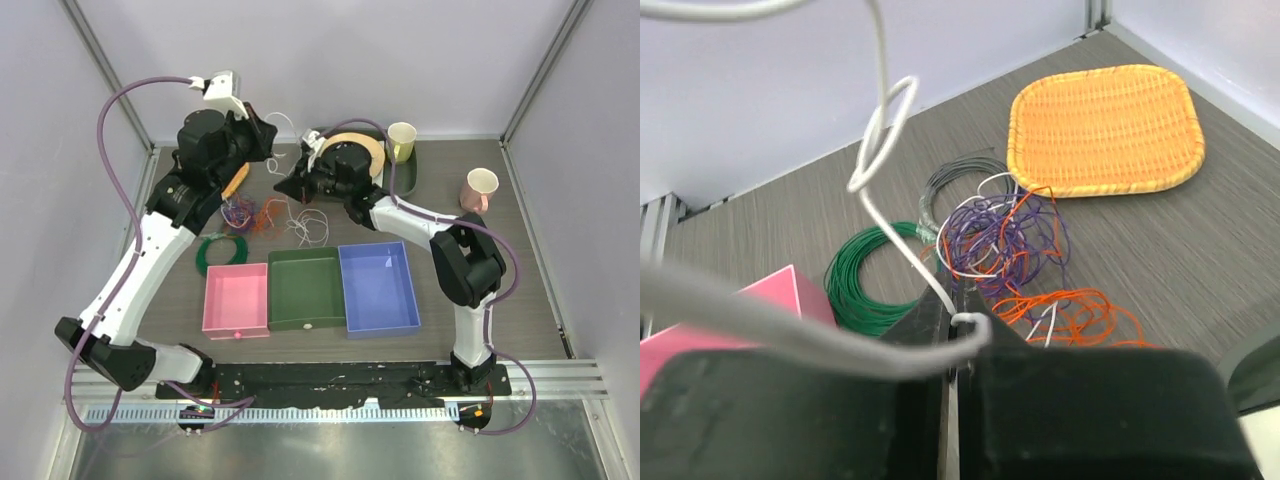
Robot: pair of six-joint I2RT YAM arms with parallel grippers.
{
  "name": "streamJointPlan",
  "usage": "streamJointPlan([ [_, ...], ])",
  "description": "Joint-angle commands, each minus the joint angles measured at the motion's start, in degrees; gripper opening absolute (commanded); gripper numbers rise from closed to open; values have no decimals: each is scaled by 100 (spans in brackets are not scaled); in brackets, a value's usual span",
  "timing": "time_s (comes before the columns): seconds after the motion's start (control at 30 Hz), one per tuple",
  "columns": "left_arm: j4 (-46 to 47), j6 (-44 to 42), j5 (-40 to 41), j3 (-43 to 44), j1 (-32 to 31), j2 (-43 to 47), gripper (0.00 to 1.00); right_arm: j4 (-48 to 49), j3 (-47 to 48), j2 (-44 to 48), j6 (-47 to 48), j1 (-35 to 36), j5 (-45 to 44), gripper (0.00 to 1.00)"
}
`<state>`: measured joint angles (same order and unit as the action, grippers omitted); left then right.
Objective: Untangle the cables
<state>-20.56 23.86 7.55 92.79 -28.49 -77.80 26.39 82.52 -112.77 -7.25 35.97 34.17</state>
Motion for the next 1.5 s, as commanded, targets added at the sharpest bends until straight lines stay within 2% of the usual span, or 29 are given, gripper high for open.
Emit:
streamJointPlan([
  [0.0,-141,-170,492,91,1,300,10,-89,238,343,-85,25,-603,1],
  [0.03,-124,-197,632,-23,1,361,28,-291,195,561,38,16,-875,1],
  [0.07,-72,-249,694,-381,1,432,50,-353,151,676,48,7,-1112,1],
  [0.1,85,-250,756,-620,10,606,99,-441,115,791,56,7,-1367,1],
  [0.2,245,-171,1317,-1464,36,731,100,-976,176,1248,66,-37,-2465,1],
  [0.27,201,-22,1407,-1859,168,661,100,-1162,246,1554,-144,-72,-3274,1],
  [0.33,157,162,1119,-2045,554,408,100,-1312,300,1749,-373,-186,-3669,1],
  [0.37,253,181,595,-2220,842,293,100,-1356,334,1845,-548,-221,-3933,1],
  [0.47,568,23,2,-2423,1099,-243,100,-1540,528,2118,-515,-257,-4181,1],
  [0.6,1132,-408,-1384,-2485,1100,-710,100,-1970,992,2294,-515,-257,-4182,1],
  [0.63,1220,-452,-1475,-2494,1091,-780,100,-2041,1090,2312,-497,-257,-4217,1],
  [0.8,949,-374,-966,-2354,1091,-1132,100,-3180,1766,2461,-462,-257,-4236,1],
  [0.93,896,-119,-808,-2415,1100,-1124,100,-4245,1706,2865,-733,-257,-4235,1],
  [1.03,808,39,-641,-2432,1100,-1027,100,-5011,1242,3418,-996,-248,-4024,1],
  [1.17,773,277,-658,-2521,1091,-895,100,-4994,-302,4376,-1707,-239,-4418,1],
  [1.23,650,321,-650,-2538,1091,-834,100,-5196,-692,4790,-1990,-248,-4595,1],
  [1.37,351,339,-474,-2600,1091,-789,100,-5268,-1814,5256,-2351,-239,-3799,1],
  [1.47,306,409,-483,-2722,1091,-754,100,-5389,-2396,5362,-2474,-239,-3646,1],
])
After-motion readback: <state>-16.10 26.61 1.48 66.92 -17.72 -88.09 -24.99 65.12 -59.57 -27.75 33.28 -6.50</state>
